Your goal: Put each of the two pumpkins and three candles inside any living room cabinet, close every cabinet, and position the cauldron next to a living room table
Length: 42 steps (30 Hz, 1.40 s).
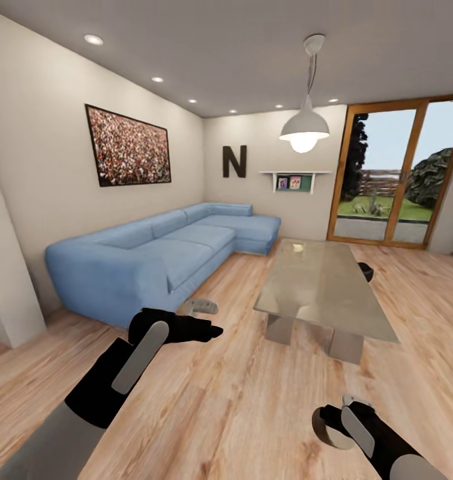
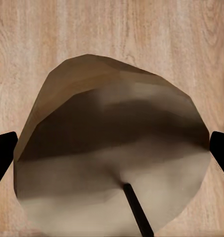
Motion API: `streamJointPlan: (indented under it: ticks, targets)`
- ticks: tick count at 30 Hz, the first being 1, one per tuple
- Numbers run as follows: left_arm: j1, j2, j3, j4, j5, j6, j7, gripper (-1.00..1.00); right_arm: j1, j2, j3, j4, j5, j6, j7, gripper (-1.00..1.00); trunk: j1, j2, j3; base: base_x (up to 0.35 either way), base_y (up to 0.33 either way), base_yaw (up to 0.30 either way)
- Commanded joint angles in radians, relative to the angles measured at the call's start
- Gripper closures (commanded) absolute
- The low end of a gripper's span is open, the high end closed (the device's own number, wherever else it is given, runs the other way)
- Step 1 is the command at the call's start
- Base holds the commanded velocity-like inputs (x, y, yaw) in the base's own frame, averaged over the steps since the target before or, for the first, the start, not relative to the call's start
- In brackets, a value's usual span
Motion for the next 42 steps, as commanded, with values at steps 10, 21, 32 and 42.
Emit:
streamJointPlan:
  ticks: [10,21,32,42]
  targets:
    - [0.000,0.001,-0.003,-0.007,0.011,0.001,0.010,-1.00,-0.001,-0.001,0.008,-0.002,-0.009,0.003,-0.009,1.00,-0.039,0.070,0.041,0.000,0.000,-0.239]
    - [0.000,0.001,-0.003,-0.010,0.011,0.001,0.010,-1.00,-0.001,-0.001,0.008,-0.002,-0.009,0.003,-0.008,1.00,-0.081,0.147,0.087,0.000,0.000,-0.236]
    - [0.000,0.001,-0.003,-0.010,0.011,0.001,0.010,-1.00,-0.001,-0.001,0.008,-0.002,-0.009,0.003,-0.009,1.00,-0.123,0.224,0.134,0.000,0.000,-0.235]
    - [0.000,0.001,-0.013,-0.010,0.011,0.001,0.010,-1.00,-0.001,-0.001,0.008,-0.002,-0.009,0.003,-0.009,1.00,-0.161,0.294,0.176,0.000,0.000,-0.235]
